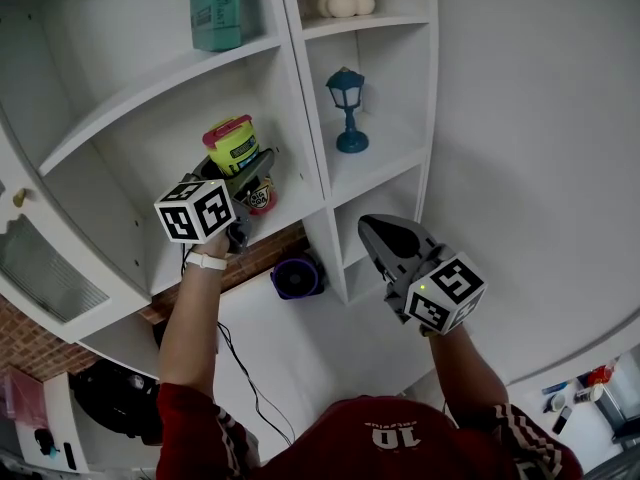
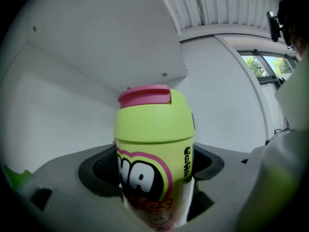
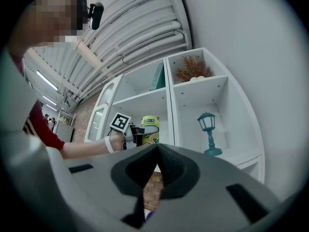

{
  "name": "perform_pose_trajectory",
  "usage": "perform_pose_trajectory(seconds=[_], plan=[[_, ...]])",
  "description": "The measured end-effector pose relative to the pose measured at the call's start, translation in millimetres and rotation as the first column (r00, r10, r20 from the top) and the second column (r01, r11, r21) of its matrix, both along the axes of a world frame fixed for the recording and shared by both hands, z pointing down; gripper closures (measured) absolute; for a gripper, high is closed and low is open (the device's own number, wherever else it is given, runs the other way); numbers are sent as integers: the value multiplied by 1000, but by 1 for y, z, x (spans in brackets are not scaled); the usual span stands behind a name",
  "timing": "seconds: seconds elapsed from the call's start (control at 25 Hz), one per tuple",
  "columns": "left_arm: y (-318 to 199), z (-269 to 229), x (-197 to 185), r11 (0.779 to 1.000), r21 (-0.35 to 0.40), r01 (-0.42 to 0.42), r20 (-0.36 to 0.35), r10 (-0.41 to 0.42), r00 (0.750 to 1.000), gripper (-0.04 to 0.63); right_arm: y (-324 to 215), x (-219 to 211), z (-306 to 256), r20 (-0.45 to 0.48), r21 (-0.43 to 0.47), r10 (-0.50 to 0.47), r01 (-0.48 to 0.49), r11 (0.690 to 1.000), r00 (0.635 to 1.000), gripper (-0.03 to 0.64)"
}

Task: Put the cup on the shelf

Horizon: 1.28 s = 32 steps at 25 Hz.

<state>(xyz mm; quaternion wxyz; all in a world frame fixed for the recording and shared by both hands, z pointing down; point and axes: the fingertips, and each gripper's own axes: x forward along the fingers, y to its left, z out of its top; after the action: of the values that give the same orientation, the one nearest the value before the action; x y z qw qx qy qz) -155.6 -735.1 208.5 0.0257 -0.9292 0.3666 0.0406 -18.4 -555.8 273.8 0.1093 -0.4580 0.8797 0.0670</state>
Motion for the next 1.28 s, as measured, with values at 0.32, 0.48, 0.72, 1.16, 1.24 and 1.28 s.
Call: perform_pose_trajectory(seconds=[0.32, 0.48, 0.72, 1.16, 1.24, 1.28], plan=[[-20, 15, 9, 999, -32, 15, 9, -14, 1000, 187, -3, 4, 8, 2, -18, 13, -13, 1000, 1000, 612], [-23, 21, 11, 999, -29, 21, 21, -20, 1000, 187, -2, 7, 9, 4, -25, 18, -18, 1000, 1000, 612], [-23, 22, 16, 1000, -17, 15, 42, -14, 999, 187, 0, 6, 9, 12, -23, 19, -18, 1000, 1000, 612], [-21, 23, 15, 1000, -13, 28, 64, -27, 998, 187, 10, -1, 14, 10, -29, 6, -6, 1000, 1000, 612], [-20, 23, 13, 999, -14, 33, 57, -32, 998, 186, 12, 0, 16, 9, -31, 7, -6, 999, 1000, 612], [-20, 23, 12, 999, -13, 36, 54, -35, 998, 186, 13, 1, 16, 10, -33, 8, -7, 999, 1000, 612]])
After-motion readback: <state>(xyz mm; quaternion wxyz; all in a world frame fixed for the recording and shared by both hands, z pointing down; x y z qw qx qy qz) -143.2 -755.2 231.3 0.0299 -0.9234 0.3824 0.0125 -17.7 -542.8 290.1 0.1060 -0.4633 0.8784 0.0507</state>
